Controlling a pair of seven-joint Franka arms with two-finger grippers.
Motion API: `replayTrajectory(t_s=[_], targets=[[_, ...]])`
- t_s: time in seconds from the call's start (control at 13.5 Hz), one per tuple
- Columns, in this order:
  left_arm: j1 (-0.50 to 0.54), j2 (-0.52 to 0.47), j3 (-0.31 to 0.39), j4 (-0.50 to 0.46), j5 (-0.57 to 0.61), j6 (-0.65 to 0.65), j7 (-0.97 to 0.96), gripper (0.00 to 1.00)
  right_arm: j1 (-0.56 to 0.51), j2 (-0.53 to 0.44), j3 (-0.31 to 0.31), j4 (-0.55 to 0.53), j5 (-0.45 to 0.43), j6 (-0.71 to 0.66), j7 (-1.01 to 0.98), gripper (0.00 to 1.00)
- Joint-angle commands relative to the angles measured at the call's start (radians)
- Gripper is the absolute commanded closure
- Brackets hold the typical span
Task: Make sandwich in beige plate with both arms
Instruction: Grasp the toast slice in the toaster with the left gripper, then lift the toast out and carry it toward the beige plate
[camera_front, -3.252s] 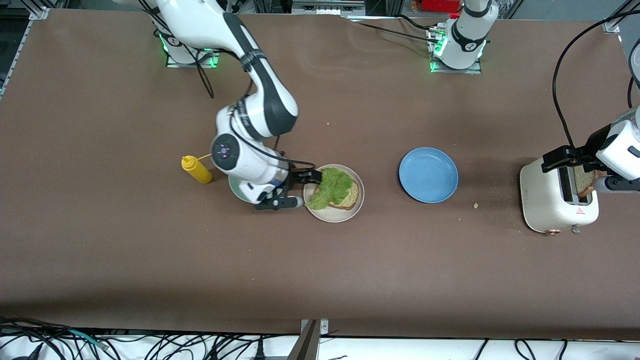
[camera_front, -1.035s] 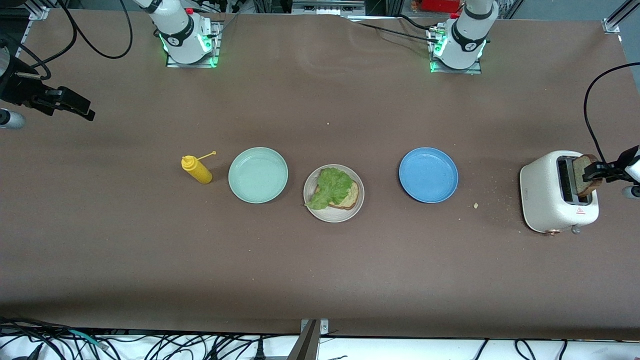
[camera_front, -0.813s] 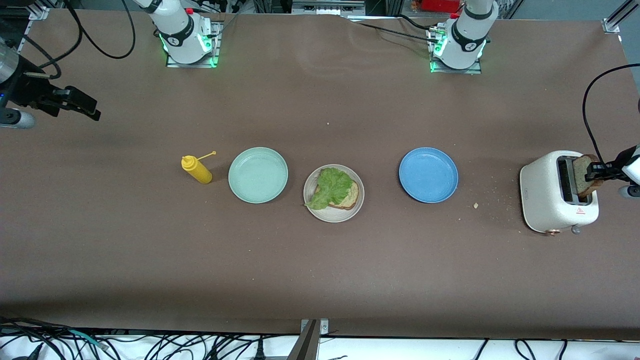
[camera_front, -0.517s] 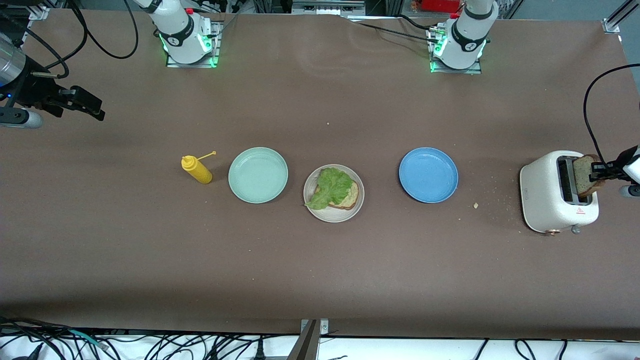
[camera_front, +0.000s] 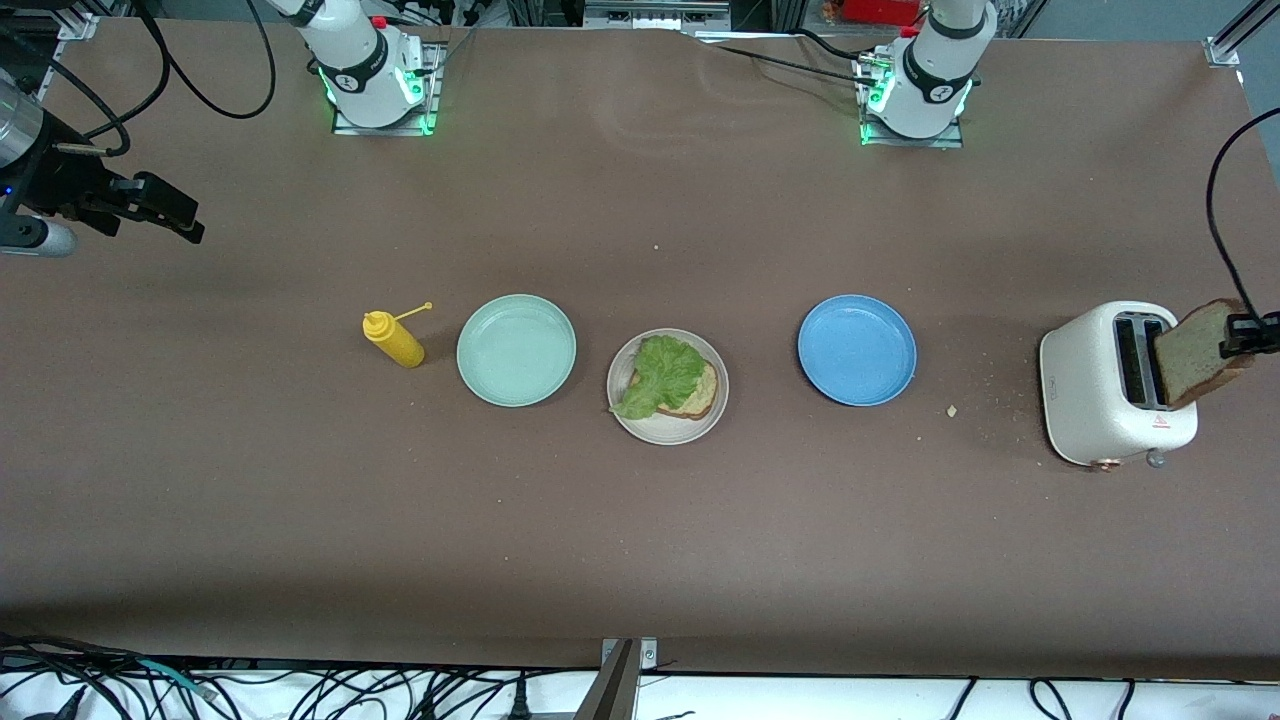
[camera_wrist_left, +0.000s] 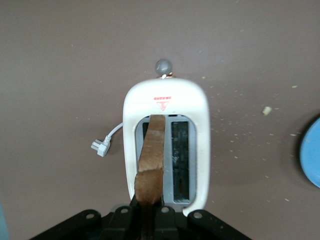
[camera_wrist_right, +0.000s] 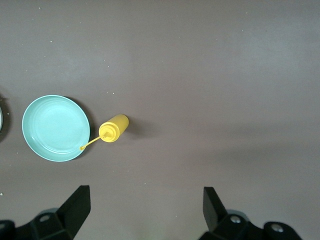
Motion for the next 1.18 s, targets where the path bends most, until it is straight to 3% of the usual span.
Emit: replayTrajectory(t_s=[0.0,0.44,0.67,1.11], targets=[[-0.047,0.009,0.001,0.116,0.030,-0.106,0.014,1.00,-0.013,0.017,0.006,0.030,-0.010,-0.011,-0.013,0.00],[-0.154,0.007,-0.005,0.189,0.005,-0.201,0.004,1.00,-0.013,0.022,0.007,0.036,-0.012,-0.013,-0.013,0.00],[-0.211,0.018,-0.004,0.183,-0.146,-0.218,-0.006,1.00,-0.011,0.022,0.007,0.038,-0.012,-0.023,-0.012,0.00],[-0.372,0.142,-0.005,0.186,-0.453,-0.243,-0.126,1.00,-0.011,0.022,0.007,0.038,-0.012,-0.023,-0.012,0.00]])
